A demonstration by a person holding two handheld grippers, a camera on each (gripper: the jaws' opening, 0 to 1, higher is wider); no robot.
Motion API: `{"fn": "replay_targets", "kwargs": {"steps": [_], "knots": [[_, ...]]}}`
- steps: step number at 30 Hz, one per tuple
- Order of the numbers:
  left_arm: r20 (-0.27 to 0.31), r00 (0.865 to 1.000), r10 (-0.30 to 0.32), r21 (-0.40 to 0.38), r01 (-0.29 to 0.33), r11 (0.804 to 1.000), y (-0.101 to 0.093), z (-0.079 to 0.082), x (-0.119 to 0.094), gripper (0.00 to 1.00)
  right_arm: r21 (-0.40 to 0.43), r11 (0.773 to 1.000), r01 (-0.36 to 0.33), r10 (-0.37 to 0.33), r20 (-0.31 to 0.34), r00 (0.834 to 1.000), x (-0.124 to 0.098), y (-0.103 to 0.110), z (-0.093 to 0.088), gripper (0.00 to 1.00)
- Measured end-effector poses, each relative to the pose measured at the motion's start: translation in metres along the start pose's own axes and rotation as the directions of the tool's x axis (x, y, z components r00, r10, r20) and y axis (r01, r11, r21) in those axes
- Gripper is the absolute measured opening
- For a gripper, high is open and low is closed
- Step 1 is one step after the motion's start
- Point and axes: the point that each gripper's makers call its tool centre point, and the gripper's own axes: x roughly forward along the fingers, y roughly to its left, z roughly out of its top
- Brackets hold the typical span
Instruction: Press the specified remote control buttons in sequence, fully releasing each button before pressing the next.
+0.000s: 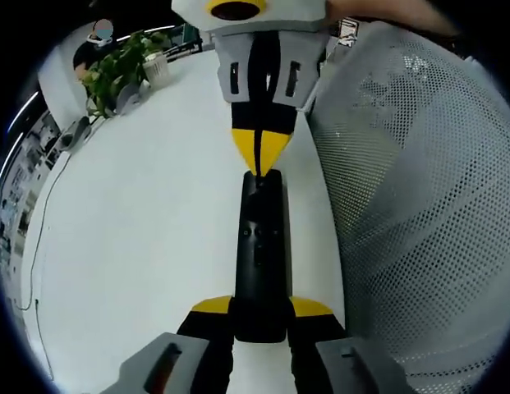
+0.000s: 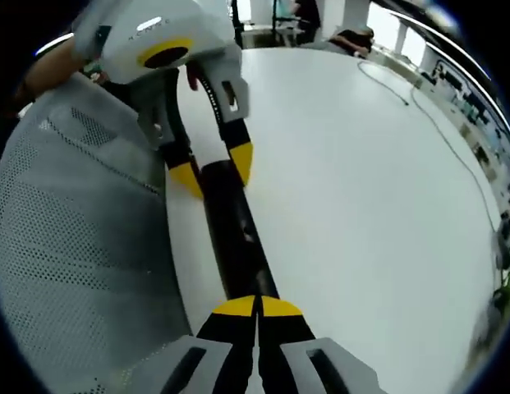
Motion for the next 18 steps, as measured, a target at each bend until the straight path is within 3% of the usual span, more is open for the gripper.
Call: {"fn": "replay_targets", "kwargs": {"steps": [4,7,11,13,18], "knots": [[0.007,1.0,0.001,-0.01,-0.001,1.0,0.0,0.0,0.0,0.25,-0.048,0.999,0.007,-0.007,-0.01,1.0,0.0,0.002,-0.001,0.0],[0.008,1.0,0.001,-0.01,-0.001,1.0,0.0,0.0,0.0,0.25,-0.079,0.996,0.039,-0.036,0.041,0.999,-0.001,0.002,-0.001,0.0],[0.018,1.0,0.004,-0.016,-0.004,1.0,0.0,0.0,0.0,0.25,0.018,0.998,0.054,-0.056,0.123,0.991,-0.003,0.001,0.0,0.0],[0.023,1.0,0.006,-0.019,-0.005,1.0,0.0,0.0,0.0,0.25,0.009,0.998,0.055,-0.056,0.126,0.99,-0.005,0.002,-0.002,0.0],[0.006,1.0,0.005,-0.015,-0.005,1.0,0.0,0.001,0.001,0.25,-0.004,0.999,0.046,-0.045,0.161,0.986,-0.006,0.005,0.016,0.0]]}}
